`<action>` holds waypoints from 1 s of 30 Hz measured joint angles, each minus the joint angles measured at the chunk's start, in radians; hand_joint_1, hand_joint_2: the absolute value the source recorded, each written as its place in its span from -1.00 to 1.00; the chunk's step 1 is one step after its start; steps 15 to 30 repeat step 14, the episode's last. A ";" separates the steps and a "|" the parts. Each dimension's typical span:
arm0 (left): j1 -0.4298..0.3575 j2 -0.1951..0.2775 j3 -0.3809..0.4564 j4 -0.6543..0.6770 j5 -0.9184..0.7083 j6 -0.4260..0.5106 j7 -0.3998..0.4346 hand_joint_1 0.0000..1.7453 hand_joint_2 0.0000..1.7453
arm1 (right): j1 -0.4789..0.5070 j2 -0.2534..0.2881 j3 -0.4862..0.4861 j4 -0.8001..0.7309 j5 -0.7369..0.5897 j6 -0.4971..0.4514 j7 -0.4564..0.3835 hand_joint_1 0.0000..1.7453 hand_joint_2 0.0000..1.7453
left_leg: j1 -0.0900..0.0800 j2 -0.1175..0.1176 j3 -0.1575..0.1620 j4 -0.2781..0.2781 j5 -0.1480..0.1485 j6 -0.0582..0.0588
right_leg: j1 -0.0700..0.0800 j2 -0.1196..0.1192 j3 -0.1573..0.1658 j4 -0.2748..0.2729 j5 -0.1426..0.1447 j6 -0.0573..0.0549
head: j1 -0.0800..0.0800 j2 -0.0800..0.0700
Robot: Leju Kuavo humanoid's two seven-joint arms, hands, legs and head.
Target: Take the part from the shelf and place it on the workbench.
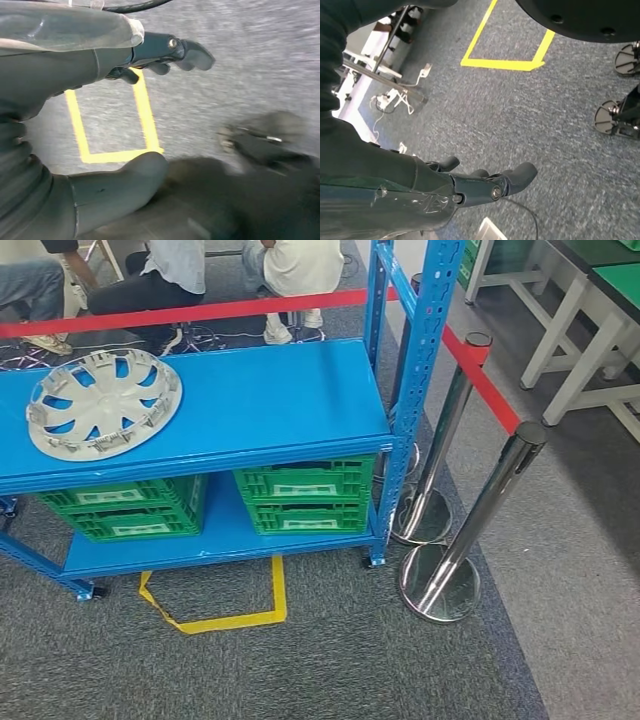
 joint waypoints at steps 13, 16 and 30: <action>0.039 0.000 0.161 -0.022 -0.053 -0.011 0.000 -1.00 1.00 | 0.015 0.000 -0.066 -0.026 0.010 0.019 -0.003 -1.00 1.00 | 0.000 0.001 0.001 0.000 -0.001 0.001 | 0.000 0.001 0.001 0.000 -0.002 0.000 | 0.000 0.000; 0.039 0.000 0.164 -0.023 -0.053 -0.011 0.000 -1.00 1.00 | 0.015 0.000 -0.068 -0.026 0.010 0.019 -0.003 -1.00 1.00 | -0.001 0.001 0.001 0.000 -0.001 0.001 | 0.000 0.001 0.001 0.000 -0.002 0.000 | 0.000 0.000; 0.039 0.000 0.164 -0.023 -0.053 -0.011 0.000 -1.00 1.00 | 0.015 0.000 -0.068 -0.026 0.010 0.019 -0.003 -1.00 1.00 | -0.001 0.001 0.001 0.000 -0.001 0.001 | 0.000 0.001 0.001 0.000 -0.002 0.000 | 0.000 0.000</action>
